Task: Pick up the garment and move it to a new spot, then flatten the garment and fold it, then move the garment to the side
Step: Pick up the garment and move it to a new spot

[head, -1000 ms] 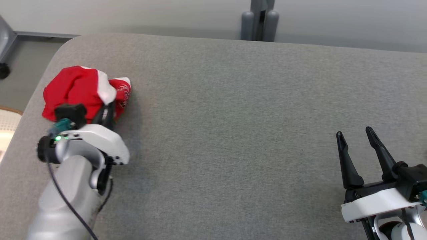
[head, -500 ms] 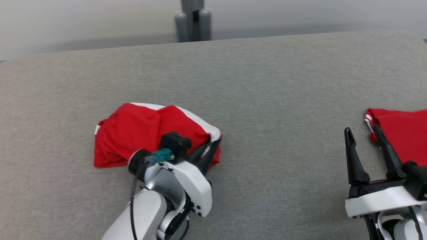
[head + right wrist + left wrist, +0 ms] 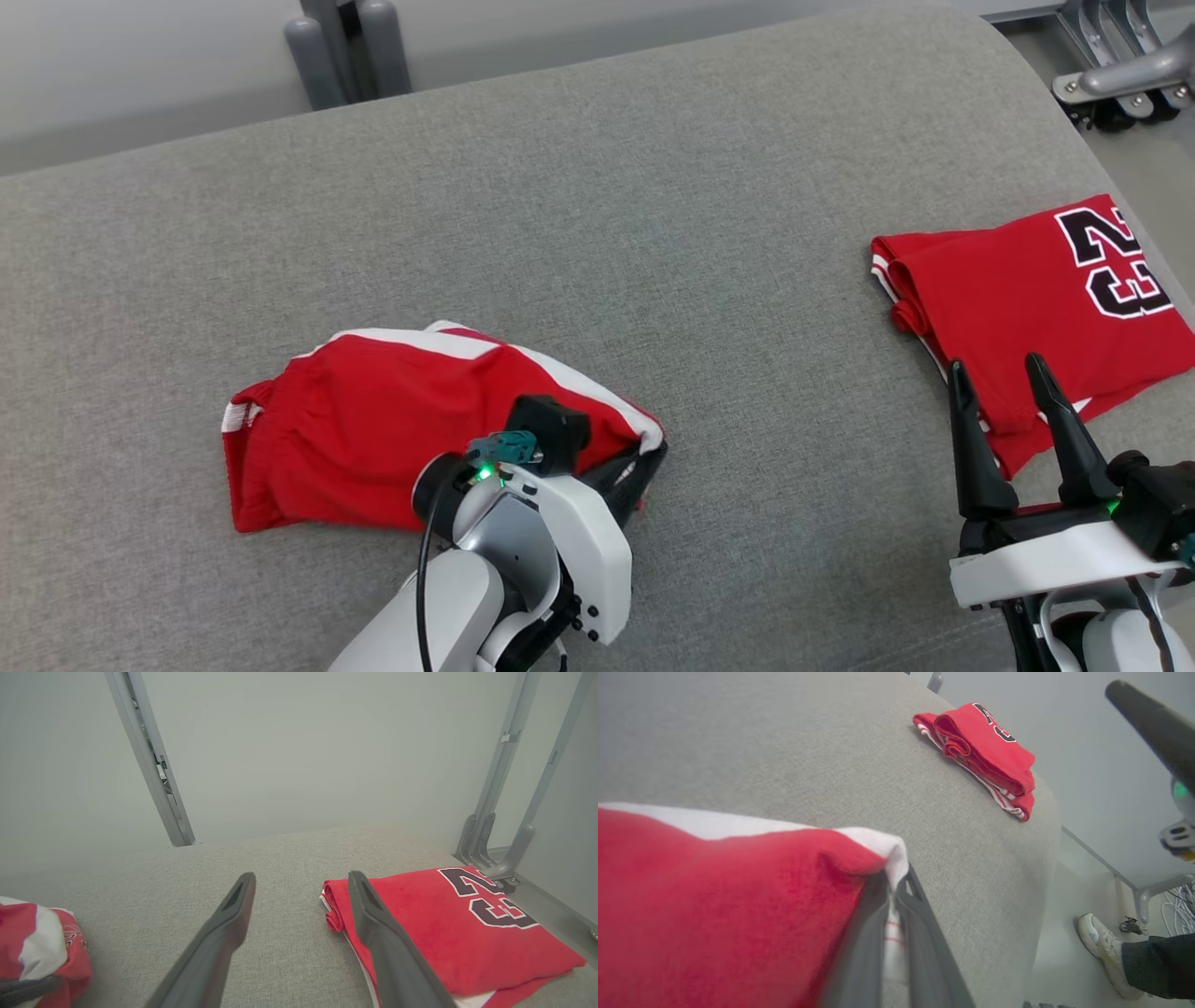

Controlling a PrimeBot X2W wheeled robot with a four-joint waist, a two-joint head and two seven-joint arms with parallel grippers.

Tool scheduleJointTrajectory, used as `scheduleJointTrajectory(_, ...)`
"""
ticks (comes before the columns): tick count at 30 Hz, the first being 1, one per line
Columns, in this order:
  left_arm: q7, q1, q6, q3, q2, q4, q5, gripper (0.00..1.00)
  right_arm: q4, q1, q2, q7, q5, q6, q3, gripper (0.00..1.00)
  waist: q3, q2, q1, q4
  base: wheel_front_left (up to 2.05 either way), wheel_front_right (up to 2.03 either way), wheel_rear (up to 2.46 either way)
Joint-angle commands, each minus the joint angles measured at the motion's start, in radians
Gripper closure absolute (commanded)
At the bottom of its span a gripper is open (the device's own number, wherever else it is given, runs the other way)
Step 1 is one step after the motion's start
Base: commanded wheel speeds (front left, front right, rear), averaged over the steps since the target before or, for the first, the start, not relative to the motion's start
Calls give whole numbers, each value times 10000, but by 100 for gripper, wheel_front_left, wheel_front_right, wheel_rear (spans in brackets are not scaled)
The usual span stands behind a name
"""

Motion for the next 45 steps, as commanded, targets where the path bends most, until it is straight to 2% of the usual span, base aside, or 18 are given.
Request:
scheduleJointTrajectory(1,159,-19,-231,-55,2,22,-286,0,68,-94,-42,-94,68,-4,-49,0,96,0,0,-58,0,0,0)
scheduleJointTrajectory(6,186,148,-543,-2,-4,-650,-851,0,165,-153,-43,-145,76,-4,-260,0,31,0,0,192,0,0,0)
scheduleJointTrajectory(10,76,375,-499,239,298,-1592,-1040,0,120,-137,-45,-107,-69,-4,-464,0,-164,0,0,533,0,0,0)
scheduleJointTrajectory(16,-722,567,373,1171,984,-2759,-444,0,-21,-52,-43,39,-281,-4,-660,0,-460,0,0,1050,0,0,0)
scheduleJointTrajectory(24,-1788,996,1322,2500,1451,-3186,-333,0,-211,46,-46,264,-482,-4,-685,0,-822,0,0,1540,0,0,0)
scheduleJointTrajectory(29,-2925,1418,1638,3511,1585,-3171,-570,0,-288,161,-46,434,-613,-4,-623,0,-1153,0,0,1864,0,0,0)
scheduleJointTrajectory(34,-4131,1814,1750,4396,1687,-2795,-680,0,-376,299,-46,604,-690,-4,-522,0,-1458,0,0,2137,0,0,0)
scheduleJointTrajectory(39,-4667,2266,1874,4957,1905,-2351,-359,0,-420,444,-47,766,-773,-4,-354,0,-1683,0,0,2311,0,0,0)
scheduleJointTrajectory(45,-4848,3083,1542,5235,2011,-2125,142,0,-413,716,-46,902,-824,-4,-255,0,-1978,0,0,2480,0,0,0)
